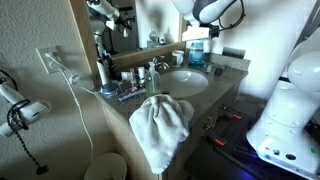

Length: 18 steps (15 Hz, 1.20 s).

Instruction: Remove the white tube from the grey basket and place it on the front right side of the counter

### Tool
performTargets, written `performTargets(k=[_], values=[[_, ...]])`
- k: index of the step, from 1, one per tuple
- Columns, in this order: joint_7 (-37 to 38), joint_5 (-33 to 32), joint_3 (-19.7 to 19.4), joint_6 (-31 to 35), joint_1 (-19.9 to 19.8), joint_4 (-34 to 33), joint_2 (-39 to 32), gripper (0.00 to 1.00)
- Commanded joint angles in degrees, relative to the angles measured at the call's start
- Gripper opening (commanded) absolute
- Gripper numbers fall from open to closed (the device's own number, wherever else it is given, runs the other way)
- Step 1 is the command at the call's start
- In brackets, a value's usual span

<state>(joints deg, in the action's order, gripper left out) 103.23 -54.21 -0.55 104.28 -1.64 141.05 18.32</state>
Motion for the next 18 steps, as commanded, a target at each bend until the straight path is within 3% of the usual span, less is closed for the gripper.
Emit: performTargets(k=[1,10,18], values=[[3.9,-1.3,0.6,-4.6,-1.4,4.3,3.8,0.03],[15.4,-5.0,-0.8,-7.3,-3.2,10.2,3.1,0.03],[23.4,-10.3,-3.2,-5.4,-4.0,9.1,-4.8,0.03]])
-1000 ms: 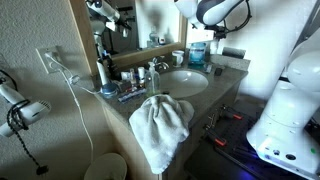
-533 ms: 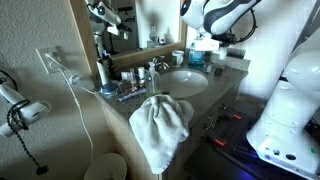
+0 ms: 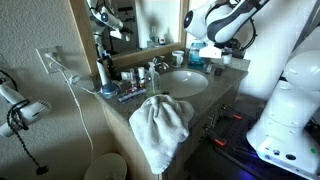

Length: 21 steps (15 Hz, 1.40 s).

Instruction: Remove the white tube from the grey basket and place it on the front right side of the counter

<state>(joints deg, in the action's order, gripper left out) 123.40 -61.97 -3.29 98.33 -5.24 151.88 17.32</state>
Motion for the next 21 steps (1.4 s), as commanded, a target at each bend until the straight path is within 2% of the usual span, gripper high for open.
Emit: performTargets(k=[1,5,11,21], values=[[4.1,-3.5,-0.6,0.9,-0.3,-2.6,-5.5,0.04],[6.9,-6.3,-1.1,1.6,-0.1,-6.1,-11.6,0.01],[9.4,-8.7,-2.5,3.0,-0.8,-9.4,-19.4,0.02],[13.0,-8.5,-2.9,4.6,-0.8,-8.4,-23.6,0.02]])
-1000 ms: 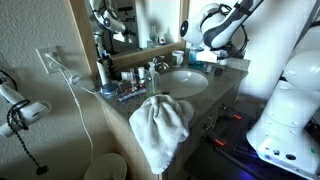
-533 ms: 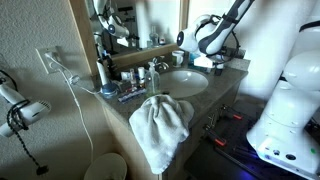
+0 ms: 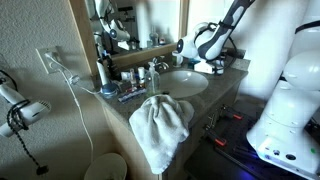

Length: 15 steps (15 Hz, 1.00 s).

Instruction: Remove the white tube from the grey basket and place it on the front right side of the counter

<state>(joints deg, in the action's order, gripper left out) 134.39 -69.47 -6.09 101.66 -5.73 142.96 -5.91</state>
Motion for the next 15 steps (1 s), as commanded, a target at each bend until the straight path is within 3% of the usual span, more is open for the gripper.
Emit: performTargets(k=[1,12,13,15], values=[[2.4,-1.0,0.0,1.4,-0.3,0.6,-0.5,0.02],[8.7,-1.6,0.1,5.2,-0.2,2.7,-2.5,0.04],[9.0,-1.6,0.1,5.2,-0.2,2.8,-2.5,0.28],[8.9,-1.7,0.1,5.2,-0.2,2.9,-2.2,0.3]])
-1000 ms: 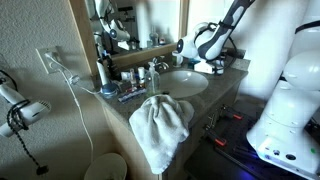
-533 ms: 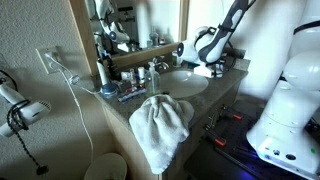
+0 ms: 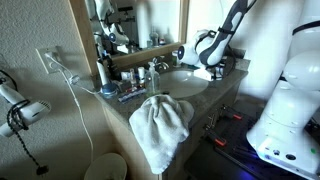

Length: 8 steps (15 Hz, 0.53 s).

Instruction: Remove the white tube from the grey basket and place it on the front right side of the counter

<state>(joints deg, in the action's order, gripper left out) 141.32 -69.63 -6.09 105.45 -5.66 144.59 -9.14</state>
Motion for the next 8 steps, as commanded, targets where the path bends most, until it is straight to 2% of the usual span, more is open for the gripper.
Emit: performTargets(k=[1,8], values=[[2.0,-1.6,0.1,1.3,-0.2,1.3,1.1,0.36],[1.0,-2.2,0.7,0.7,0.4,1.6,3.4,0.88]])
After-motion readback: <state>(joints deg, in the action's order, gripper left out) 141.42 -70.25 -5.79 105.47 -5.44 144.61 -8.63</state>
